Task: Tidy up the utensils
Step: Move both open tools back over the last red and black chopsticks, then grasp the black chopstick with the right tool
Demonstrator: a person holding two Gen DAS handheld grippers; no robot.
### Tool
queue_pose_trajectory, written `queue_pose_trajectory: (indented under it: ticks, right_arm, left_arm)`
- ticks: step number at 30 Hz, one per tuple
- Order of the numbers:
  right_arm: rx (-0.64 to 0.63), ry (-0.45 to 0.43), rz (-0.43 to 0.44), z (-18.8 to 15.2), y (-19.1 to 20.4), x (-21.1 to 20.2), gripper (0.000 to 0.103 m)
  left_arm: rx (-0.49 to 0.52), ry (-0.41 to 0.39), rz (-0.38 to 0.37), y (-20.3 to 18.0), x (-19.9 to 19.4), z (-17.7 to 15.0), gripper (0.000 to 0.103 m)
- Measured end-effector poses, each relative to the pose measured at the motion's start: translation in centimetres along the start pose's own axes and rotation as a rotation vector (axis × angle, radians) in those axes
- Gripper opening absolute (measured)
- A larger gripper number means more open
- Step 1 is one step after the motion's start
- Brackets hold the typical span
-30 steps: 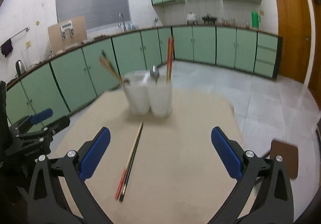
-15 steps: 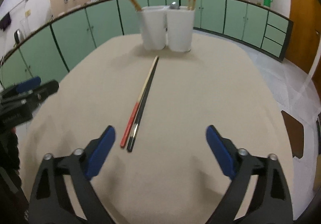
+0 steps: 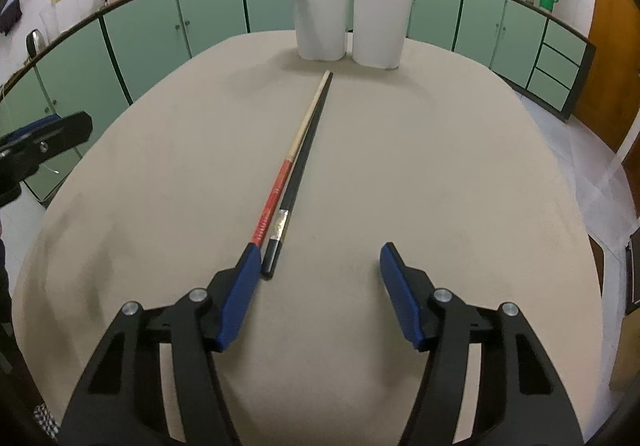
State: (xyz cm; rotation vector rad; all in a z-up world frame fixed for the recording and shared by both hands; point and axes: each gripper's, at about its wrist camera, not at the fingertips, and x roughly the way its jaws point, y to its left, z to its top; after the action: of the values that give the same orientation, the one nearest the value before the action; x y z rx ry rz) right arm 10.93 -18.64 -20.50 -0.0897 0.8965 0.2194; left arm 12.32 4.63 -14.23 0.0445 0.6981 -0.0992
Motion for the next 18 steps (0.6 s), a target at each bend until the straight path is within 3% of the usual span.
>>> queue_pose_trajectory:
  ticks: [10,15,18]
  right_arm:
    - [0.004,0.008,-0.020,-0.1,0.0,0.0,0.050]
    - [-0.031,0.000,0.000,-0.1,1.0,0.0,0.027]
    - [-0.038,0.000,0.021,-0.1,1.2,-0.1,0.007]
  left_arm:
    - [-0.010,0.014,-0.008,-0.3,0.3,-0.1,0.085]
    - [-0.012,0.016,-0.012,-0.8,0.4,0.0,0.085]
    - [-0.006,0.017,-0.019,-1.5,0.6,0.0,0.085]
